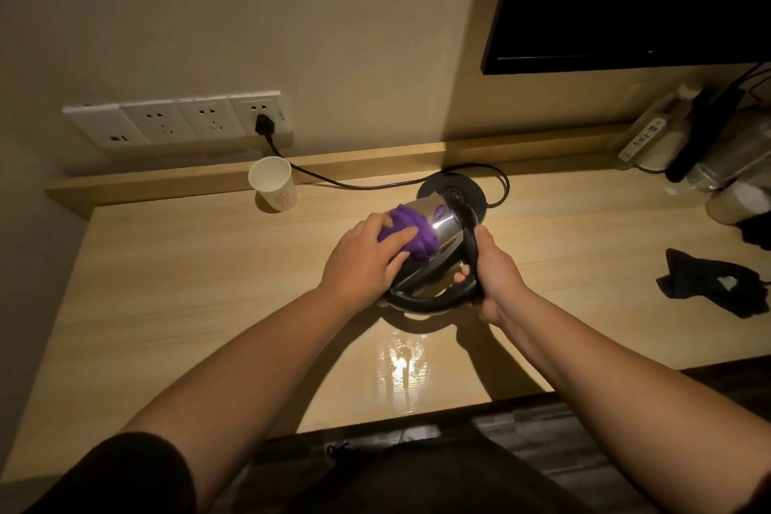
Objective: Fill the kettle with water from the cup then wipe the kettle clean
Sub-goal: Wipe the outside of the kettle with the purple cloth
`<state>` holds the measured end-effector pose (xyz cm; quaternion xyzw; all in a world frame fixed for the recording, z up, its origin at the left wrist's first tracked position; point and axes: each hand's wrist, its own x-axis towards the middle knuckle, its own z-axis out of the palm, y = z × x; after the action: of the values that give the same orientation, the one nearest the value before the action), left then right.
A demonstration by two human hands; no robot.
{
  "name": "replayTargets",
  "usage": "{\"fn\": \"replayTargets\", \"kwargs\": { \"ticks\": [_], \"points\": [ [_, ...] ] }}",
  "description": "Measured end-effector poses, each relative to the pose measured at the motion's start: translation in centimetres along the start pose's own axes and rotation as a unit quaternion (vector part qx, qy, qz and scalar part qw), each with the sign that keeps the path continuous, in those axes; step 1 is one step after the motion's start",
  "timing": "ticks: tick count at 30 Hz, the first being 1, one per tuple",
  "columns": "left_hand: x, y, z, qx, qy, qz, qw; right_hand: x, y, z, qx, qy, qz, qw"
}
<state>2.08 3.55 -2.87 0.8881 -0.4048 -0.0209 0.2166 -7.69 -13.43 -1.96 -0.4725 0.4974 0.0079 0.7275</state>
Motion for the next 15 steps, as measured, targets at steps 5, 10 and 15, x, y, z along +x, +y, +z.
{"fn": "replayTargets", "kwargs": {
  "ticks": [5,10,15],
  "points": [
    [-3.6,-1.9,1.2,-0.023,0.040,-0.081,0.996,0.2,-0.6,0.3,-0.011,-0.015,0.005,1.000],
    [-2.6,-2.5,0.7,-0.092,0.047,-0.212,0.972,0.1,-0.5,0.1,-0.016,-0.037,-0.013,0.999],
    [-1.2,-4.6,-0.4,-0.153,0.001,-0.273,0.950,-0.1,-0.2,-0.3,-0.027,-0.038,-0.026,0.999]
  ]
}}
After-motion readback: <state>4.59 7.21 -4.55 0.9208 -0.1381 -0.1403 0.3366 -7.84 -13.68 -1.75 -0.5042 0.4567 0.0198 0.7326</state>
